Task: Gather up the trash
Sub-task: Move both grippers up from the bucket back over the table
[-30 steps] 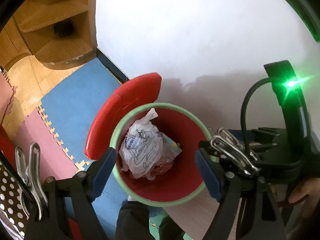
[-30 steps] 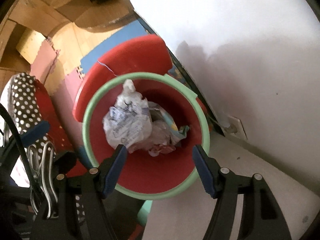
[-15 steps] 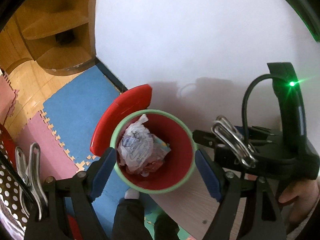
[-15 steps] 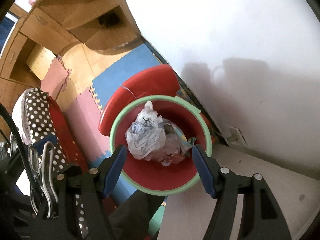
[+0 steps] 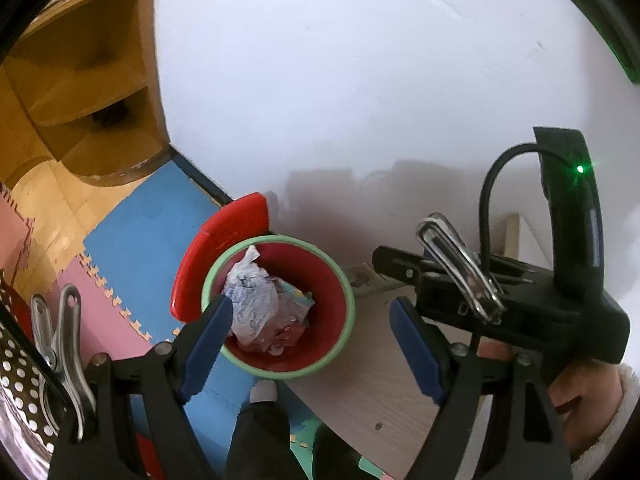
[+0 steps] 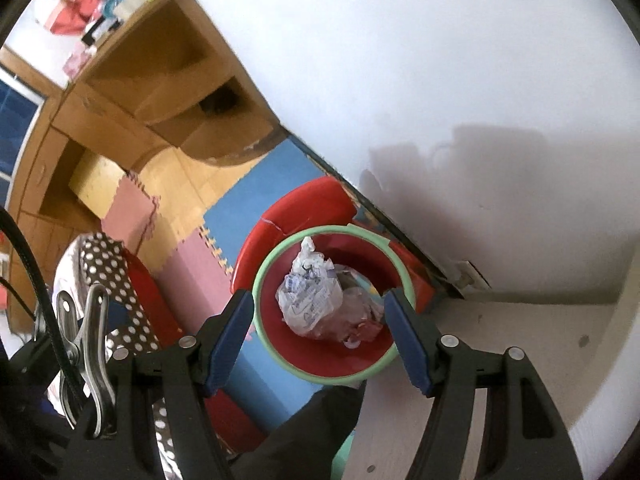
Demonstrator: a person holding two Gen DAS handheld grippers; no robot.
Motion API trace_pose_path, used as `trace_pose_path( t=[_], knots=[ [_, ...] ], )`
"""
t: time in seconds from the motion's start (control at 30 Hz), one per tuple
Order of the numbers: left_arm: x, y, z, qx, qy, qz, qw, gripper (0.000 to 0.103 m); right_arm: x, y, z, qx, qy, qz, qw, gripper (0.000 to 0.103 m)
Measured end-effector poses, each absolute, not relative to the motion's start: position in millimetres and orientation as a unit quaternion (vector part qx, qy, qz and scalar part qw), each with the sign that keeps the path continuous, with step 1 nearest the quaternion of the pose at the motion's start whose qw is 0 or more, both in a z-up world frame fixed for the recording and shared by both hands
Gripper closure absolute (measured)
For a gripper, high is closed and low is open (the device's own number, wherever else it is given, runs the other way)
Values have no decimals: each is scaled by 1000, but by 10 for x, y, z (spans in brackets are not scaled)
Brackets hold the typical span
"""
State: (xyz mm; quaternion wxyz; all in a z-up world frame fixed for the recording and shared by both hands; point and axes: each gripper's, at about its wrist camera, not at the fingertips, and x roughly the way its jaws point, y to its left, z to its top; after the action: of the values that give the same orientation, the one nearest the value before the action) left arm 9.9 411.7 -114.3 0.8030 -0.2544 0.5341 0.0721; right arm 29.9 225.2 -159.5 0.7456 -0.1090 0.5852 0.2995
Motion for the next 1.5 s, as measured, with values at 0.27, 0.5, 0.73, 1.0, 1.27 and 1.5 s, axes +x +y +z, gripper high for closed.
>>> trace_pose_path(
  t=[0.27,0.5,0.73,1.0,1.27,1.5],
  knots=[
    [243,3745,-882,-232,532,32,814,19,275,1796,-1331,-71,570,270,773,34],
    [338,3357,-685,-208,532,-6,821,19,231,1338,-1057,-41,550,242,799,34],
    [398,2981,-516,-181,529,-35,828,19,195,889,-847,-10,532,218,819,34],
    [377,2505,-428,-154,534,-57,829,19,125,256,-678,18,504,191,842,34],
    [460,2028,-401,-137,534,-49,833,19,107,-621,-567,57,491,143,858,34],
    [640,1420,-605,-98,542,-51,833,19,17,-1574,-590,119,487,90,860,34]
  ],
)
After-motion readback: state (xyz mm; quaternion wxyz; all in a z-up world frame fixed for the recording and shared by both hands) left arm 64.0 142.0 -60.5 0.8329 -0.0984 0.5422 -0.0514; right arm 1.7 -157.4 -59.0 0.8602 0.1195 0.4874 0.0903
